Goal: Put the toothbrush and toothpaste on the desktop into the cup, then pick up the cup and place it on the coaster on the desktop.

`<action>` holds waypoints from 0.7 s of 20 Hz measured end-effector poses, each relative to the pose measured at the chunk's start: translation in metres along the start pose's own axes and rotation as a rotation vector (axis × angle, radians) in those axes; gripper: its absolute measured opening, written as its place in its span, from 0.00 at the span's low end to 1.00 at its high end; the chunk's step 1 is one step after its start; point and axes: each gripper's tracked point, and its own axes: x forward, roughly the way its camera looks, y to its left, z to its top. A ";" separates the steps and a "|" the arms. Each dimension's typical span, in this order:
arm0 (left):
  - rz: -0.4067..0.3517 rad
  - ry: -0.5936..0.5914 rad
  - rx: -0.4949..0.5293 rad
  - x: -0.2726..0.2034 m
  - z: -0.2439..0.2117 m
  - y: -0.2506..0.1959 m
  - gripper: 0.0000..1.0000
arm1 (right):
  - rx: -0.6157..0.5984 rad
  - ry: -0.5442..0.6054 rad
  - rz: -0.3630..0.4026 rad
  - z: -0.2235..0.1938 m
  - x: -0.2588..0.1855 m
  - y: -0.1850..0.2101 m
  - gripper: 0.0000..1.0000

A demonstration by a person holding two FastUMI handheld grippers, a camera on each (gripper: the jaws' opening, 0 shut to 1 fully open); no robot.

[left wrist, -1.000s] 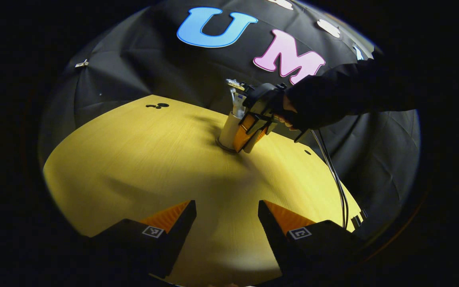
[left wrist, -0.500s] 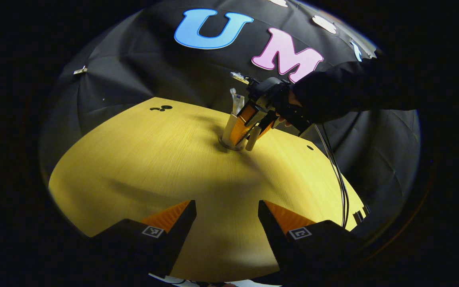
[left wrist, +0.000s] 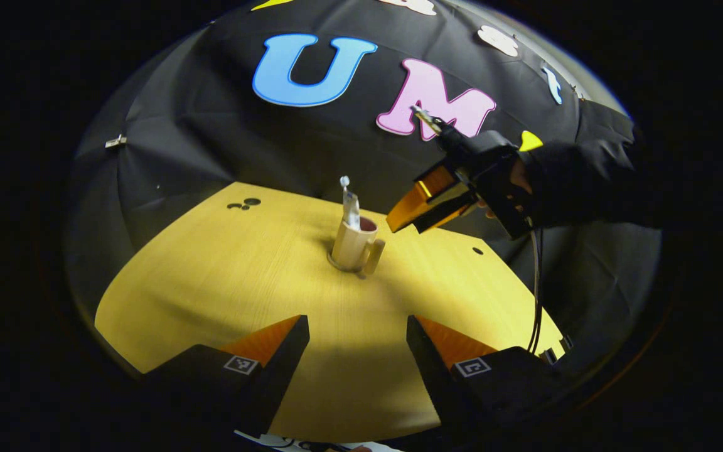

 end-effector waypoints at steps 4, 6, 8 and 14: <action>0.030 -0.051 0.079 0.002 0.041 -0.028 0.98 | 0.042 -0.194 -0.002 0.009 -0.079 -0.020 0.99; 0.068 -0.089 0.127 0.002 0.063 -0.040 0.97 | 0.040 -0.286 -0.006 0.011 -0.118 -0.032 0.99; 0.083 -0.139 0.116 0.001 0.087 -0.057 0.97 | 0.030 -0.382 -0.040 0.012 -0.152 -0.052 0.99; 0.128 -0.295 0.152 -0.030 0.162 -0.094 0.97 | 0.020 -0.599 -0.120 0.002 -0.222 -0.068 0.99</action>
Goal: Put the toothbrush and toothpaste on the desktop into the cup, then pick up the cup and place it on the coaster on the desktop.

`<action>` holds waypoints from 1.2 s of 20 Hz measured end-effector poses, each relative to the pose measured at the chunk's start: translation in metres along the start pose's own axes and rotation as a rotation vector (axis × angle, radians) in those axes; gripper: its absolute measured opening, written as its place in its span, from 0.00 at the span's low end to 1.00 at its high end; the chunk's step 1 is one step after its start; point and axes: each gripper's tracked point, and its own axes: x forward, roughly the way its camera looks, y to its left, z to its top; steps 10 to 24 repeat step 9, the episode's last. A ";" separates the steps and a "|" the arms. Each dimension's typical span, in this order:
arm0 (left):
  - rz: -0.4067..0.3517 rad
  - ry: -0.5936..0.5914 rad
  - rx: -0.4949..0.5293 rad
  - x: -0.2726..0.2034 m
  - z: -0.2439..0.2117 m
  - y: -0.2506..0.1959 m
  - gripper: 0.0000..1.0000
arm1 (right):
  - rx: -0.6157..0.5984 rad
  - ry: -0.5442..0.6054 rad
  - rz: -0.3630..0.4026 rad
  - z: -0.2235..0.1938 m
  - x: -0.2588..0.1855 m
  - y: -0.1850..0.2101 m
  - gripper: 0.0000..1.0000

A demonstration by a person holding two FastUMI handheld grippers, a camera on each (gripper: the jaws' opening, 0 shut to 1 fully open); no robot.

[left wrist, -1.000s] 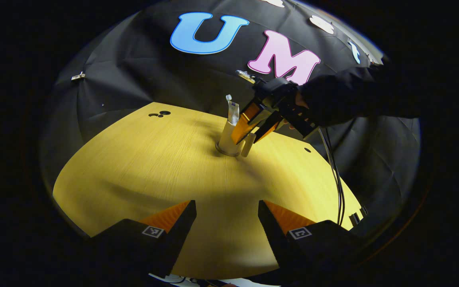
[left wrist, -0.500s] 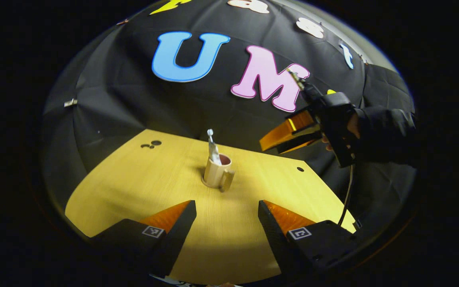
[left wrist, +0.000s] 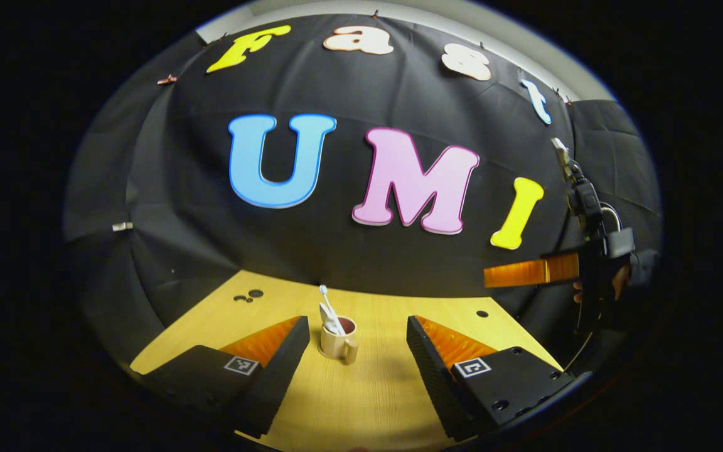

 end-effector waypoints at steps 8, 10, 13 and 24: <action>-0.108 -0.068 0.118 -0.052 0.023 -0.027 0.97 | -0.013 -0.345 -0.126 0.020 -0.097 0.048 0.98; -0.113 -0.080 0.125 -0.059 0.025 -0.027 0.97 | -0.003 -0.359 -0.134 0.015 -0.107 0.057 0.98; -0.113 -0.080 0.125 -0.059 0.025 -0.027 0.97 | -0.003 -0.359 -0.134 0.015 -0.107 0.057 0.98; -0.113 -0.080 0.125 -0.059 0.025 -0.027 0.97 | -0.003 -0.359 -0.134 0.015 -0.107 0.057 0.98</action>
